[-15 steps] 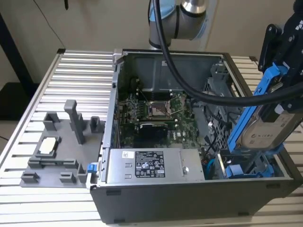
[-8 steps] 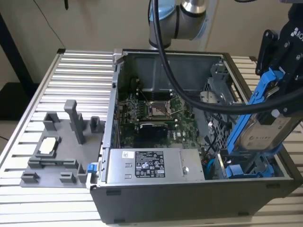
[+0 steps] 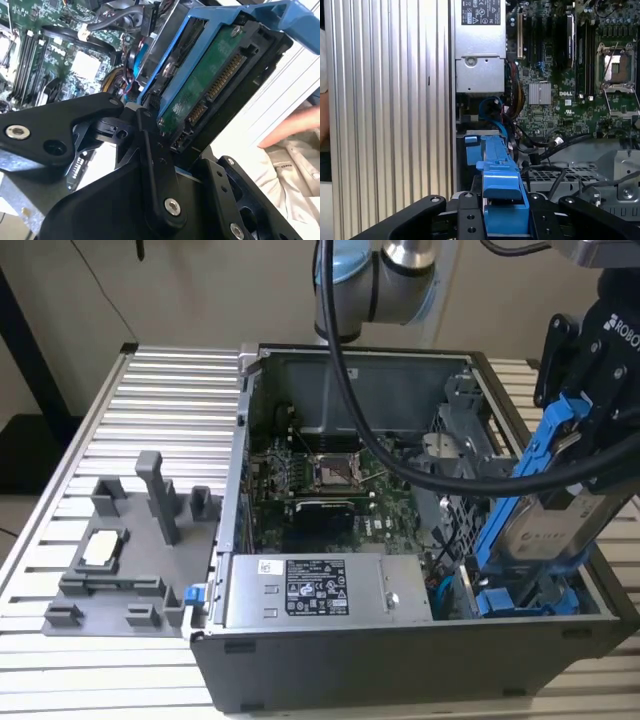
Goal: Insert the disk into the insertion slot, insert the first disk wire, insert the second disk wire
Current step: 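Insert the disk into the insertion slot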
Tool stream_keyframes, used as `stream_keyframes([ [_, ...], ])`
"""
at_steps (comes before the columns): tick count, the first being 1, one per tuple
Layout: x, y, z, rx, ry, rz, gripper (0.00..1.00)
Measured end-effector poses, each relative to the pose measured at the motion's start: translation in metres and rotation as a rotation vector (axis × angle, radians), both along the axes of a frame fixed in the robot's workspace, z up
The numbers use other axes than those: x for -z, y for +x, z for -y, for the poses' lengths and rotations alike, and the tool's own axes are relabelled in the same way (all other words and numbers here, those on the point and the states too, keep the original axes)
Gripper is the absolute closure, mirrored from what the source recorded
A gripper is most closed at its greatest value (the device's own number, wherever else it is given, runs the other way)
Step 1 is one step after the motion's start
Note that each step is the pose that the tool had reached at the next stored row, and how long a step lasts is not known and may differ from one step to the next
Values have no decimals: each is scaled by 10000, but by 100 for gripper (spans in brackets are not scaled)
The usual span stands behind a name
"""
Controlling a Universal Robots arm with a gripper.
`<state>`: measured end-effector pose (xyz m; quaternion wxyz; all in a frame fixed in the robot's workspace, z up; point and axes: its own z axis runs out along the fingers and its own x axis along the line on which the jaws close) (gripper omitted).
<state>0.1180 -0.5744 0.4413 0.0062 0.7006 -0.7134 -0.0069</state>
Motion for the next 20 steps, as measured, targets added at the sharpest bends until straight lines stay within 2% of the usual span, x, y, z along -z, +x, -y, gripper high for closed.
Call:
stream_keyframes([
  [20, 152, 0, -30, 0, -2, 24, 67],
])
